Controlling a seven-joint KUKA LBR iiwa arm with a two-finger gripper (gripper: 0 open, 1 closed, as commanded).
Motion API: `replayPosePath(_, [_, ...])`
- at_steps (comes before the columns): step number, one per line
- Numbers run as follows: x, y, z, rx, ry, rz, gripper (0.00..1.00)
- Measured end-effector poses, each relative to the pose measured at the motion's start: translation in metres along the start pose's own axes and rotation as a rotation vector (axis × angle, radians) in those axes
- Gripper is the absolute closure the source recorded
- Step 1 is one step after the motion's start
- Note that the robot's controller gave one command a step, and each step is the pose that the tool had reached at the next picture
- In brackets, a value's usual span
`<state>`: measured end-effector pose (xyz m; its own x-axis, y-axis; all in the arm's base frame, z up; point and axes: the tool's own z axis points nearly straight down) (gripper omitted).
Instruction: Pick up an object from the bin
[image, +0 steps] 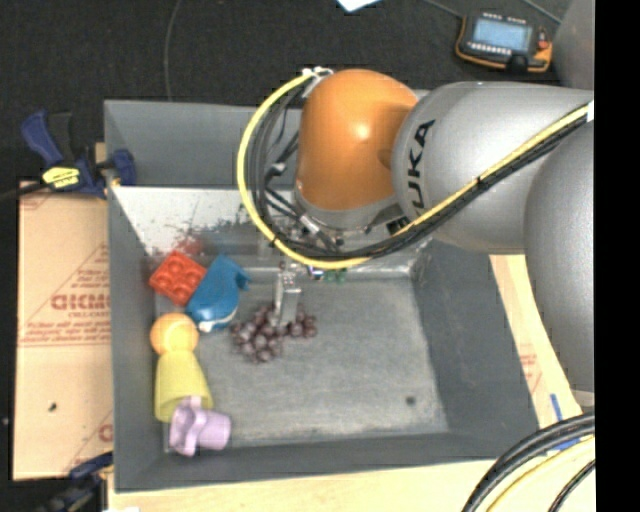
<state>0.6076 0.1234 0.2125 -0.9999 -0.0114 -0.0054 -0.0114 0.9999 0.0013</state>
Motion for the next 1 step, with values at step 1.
replayPosePath(1, [0.0112, -0.0439, -0.0146, -0.004, 0.0, -0.203, 0.0])
